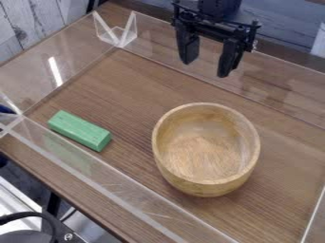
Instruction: Put the green block in the brown bowl
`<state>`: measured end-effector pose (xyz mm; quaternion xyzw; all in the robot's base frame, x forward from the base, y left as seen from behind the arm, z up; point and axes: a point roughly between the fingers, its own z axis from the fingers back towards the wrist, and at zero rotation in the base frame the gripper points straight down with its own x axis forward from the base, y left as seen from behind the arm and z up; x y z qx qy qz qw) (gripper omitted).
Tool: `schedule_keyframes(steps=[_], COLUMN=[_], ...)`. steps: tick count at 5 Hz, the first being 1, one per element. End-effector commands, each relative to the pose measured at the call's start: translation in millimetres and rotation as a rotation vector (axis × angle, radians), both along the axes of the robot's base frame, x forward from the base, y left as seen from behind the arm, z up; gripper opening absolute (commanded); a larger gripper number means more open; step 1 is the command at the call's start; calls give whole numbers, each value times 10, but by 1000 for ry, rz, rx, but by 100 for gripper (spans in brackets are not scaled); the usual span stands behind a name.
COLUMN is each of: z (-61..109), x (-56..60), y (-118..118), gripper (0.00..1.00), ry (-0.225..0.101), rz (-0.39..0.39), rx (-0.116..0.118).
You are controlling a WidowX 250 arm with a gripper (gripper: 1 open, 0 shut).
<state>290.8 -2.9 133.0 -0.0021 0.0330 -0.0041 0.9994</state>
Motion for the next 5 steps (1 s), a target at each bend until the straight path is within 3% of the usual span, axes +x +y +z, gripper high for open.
schedule_keyframes(steps=[1,2,4,5], z=[-82,-103,-80,-71], x=[-33,-189,-571,-670], y=[20,159,636,921], gripper=[100,100,100,100], ry=[24,39,-15,-26], rz=[-14,-187,-401,-567], rx=[3,2,-6,-3])
